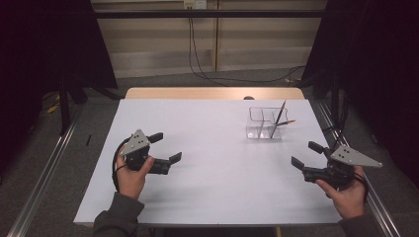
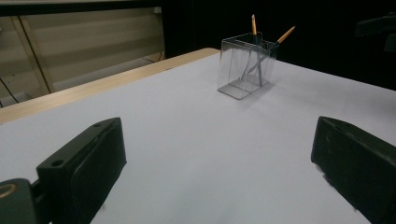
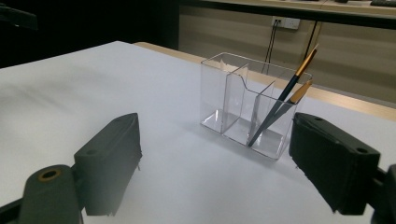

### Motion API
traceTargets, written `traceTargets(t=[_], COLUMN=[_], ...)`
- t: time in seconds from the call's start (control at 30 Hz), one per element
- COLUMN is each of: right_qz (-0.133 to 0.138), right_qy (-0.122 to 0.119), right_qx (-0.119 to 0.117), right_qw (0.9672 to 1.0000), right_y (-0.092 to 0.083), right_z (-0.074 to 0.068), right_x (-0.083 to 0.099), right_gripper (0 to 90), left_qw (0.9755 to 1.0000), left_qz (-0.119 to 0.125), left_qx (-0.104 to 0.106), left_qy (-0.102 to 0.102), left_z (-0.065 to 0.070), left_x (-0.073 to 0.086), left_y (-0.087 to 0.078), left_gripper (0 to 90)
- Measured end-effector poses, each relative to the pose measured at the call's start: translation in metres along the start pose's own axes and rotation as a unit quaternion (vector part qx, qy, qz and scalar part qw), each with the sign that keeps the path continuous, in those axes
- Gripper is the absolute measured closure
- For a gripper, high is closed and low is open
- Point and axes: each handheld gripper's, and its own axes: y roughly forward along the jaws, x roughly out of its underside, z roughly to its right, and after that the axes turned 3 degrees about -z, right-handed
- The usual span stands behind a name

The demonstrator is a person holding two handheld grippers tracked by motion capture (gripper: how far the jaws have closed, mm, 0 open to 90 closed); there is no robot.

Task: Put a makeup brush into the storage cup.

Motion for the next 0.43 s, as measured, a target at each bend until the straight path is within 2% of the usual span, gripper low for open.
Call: traceTargets(t=[0.23,0.27,0.4,0.43], right_qz=[0.002,0.003,0.004,0.004], right_qy=[0.002,0.001,0.003,0.002], right_qx=[0.003,-0.004,-0.005,-0.005], right_qw=[1.0,1.0,1.0,1.0], right_y=[-0.0015,-0.0011,-0.0004,-0.0001], right_z=[0.0011,0.002,0.0024,0.0025], right_x=[0.0011,0.0012,0.0022,0.0024], right_gripper=[16.6,16.6,16.6,16.6], left_qw=[1.0,1.0,1.0,1.0], left_qz=[-0.001,-0.003,-0.002,-0.003], left_qx=[0.003,0.001,-0.003,0.002], left_qy=[0.003,0.003,-0.002,0.002], left_z=[-0.0004,-0.0004,0.0004,-0.0003], left_x=[0.001,0.0009,0.0014,0.0017], left_y=[0.0001,-0.0006,-0.0011,-0.0013], left_gripper=[2.8,2.8,2.8,2.8])
